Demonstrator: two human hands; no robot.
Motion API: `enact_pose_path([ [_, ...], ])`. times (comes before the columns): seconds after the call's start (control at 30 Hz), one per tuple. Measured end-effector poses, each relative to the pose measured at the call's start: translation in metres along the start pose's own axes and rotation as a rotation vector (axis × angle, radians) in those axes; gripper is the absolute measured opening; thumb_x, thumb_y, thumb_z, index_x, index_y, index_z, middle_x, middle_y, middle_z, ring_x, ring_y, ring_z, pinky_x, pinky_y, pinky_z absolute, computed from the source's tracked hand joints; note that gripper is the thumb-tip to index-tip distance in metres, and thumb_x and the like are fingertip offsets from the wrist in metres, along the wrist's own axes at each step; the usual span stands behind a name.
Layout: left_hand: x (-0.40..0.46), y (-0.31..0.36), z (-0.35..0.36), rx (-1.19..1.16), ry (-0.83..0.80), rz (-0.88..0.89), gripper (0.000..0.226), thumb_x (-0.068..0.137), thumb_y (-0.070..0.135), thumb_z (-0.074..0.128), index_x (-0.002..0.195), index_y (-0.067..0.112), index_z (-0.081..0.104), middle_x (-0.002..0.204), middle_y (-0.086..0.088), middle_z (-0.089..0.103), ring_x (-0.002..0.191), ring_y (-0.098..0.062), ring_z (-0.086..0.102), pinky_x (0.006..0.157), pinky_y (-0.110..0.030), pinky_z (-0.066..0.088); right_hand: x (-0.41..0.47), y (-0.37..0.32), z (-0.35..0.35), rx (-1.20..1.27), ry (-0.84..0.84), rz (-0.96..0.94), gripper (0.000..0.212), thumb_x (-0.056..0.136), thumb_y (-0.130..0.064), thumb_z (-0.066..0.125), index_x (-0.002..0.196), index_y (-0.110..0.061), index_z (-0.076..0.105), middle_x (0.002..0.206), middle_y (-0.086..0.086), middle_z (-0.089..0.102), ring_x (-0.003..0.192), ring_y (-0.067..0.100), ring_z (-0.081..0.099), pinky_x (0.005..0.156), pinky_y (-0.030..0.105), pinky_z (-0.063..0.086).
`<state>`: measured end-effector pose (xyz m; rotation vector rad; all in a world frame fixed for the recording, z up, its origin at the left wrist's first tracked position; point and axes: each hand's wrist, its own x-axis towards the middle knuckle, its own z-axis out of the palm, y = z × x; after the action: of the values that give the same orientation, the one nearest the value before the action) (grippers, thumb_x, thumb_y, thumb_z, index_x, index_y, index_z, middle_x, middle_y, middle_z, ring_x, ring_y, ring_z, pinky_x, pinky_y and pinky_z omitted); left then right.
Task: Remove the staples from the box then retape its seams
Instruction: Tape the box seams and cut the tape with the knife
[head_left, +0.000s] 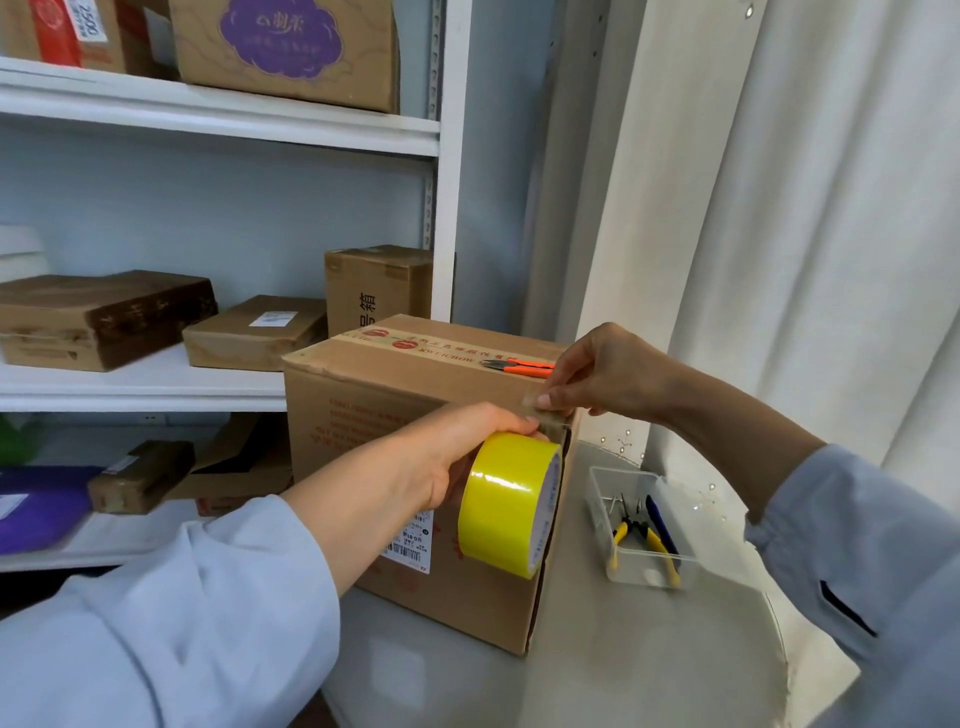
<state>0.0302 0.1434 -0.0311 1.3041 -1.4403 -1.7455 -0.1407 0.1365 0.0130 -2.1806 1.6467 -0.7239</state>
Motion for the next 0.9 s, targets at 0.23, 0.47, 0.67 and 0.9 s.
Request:
enact_pose_path([
  [0.23, 0.000, 0.000, -0.002, 0.080, 0.036, 0.033, 0.019, 0.088, 0.035, 0.061, 0.079, 0.021, 0.070, 0.073, -0.001, 0.065, 0.059, -0.014, 0.059, 0.051, -0.021, 0.046, 0.001, 0.000, 0.002, -0.014, -0.027, 0.016, 0.013, 0.083, -0.023, 0.072, 0.086, -0.011, 0.072, 0.093, 0.009, 0.068, 0.084, 0.018, 0.061, 0.066, 0.031, 0.051],
  [0.47, 0.003, -0.005, -0.002, 0.077, 0.041, 0.063, 0.018, 0.085, 0.034, 0.065, 0.077, 0.019, 0.070, 0.078, -0.004, 0.065, 0.065, -0.017, 0.059, 0.060, -0.025, 0.046, 0.004, 0.003, 0.000, 0.009, -0.091, 0.140, 0.034, 0.083, -0.025, 0.072, 0.109, -0.017, 0.051, 0.116, 0.009, 0.055, 0.099, 0.024, 0.060, 0.074, 0.034, 0.056],
  [0.67, 0.004, -0.006, -0.002, 0.074, 0.058, 0.116, 0.018, 0.086, 0.032, 0.064, 0.079, 0.017, 0.072, 0.078, -0.004, 0.067, 0.068, -0.018, 0.061, 0.064, -0.026, 0.048, 0.003, -0.001, 0.000, -0.018, -0.071, 0.131, 0.028, 0.083, -0.027, 0.072, 0.101, -0.016, 0.053, 0.109, 0.006, 0.054, 0.095, 0.022, 0.056, 0.071, 0.032, 0.053],
  [0.9, 0.000, -0.008, 0.000, 0.059, 0.067, 0.130, 0.018, 0.087, 0.030, 0.064, 0.078, 0.017, 0.073, 0.075, -0.003, 0.068, 0.064, -0.017, 0.061, 0.058, -0.023, 0.048, -0.013, 0.011, 0.008, 0.187, -0.106, 0.236, 0.031, 0.090, -0.037, 0.062, 0.105, -0.010, 0.056, 0.072, 0.003, 0.055, 0.064, 0.010, 0.051, 0.061, 0.024, 0.048],
])
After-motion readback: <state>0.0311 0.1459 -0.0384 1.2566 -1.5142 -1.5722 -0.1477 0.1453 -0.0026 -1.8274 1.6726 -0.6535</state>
